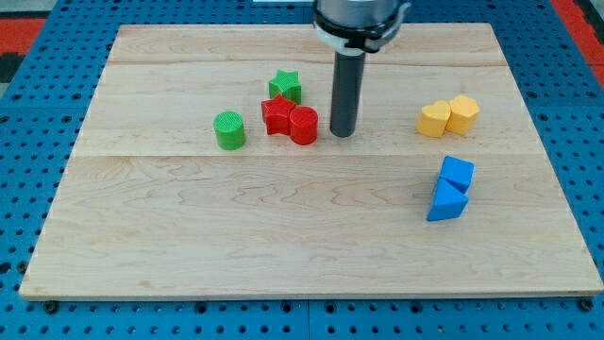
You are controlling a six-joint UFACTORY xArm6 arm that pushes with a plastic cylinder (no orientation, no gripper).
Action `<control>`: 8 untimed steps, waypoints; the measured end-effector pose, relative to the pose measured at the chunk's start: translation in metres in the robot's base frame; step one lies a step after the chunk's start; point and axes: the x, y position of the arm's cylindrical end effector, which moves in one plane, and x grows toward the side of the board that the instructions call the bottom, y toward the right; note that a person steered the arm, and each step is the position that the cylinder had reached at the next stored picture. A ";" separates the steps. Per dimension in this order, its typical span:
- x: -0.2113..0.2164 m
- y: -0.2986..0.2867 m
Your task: Separate the blue cube from the blue triangle
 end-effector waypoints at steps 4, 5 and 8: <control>-0.085 -0.009; -0.077 0.029; 0.006 0.144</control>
